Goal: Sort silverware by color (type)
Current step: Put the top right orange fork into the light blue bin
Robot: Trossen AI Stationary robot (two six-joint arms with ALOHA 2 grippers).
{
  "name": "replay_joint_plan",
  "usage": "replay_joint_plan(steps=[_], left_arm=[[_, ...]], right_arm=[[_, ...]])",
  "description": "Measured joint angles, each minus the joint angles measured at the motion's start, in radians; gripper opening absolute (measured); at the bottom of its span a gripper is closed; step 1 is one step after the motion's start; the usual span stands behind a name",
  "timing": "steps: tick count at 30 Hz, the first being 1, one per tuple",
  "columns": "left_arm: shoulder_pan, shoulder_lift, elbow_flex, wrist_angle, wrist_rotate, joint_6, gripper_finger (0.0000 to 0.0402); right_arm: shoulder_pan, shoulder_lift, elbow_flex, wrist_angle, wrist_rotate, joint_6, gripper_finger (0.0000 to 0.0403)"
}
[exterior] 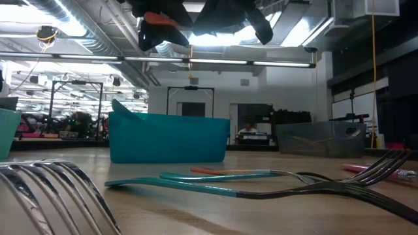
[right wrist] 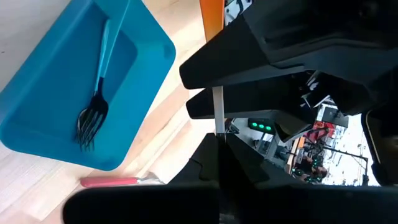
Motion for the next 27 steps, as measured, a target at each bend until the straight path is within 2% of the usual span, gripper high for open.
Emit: replay_joint_plan(steps=[6, 20, 27], left_arm=[[0.000, 0.000, 0.000, -0.002, 0.000, 0.000, 0.0151], [0.001, 0.000, 0.000, -0.018, -0.008, -0.004, 0.0010], [0.001, 0.000, 0.000, -0.015, -0.007, -0.003, 0.0008]], right_arm=[[0.000, 0.000, 0.000, -0.001, 0.000, 0.000, 0.0003], [0.000, -0.001, 0.000, -0.004, 0.000, 0.000, 0.0003], [0.001, -0.001, 0.000, -0.003, -0.001, 0.000, 0.0003]])
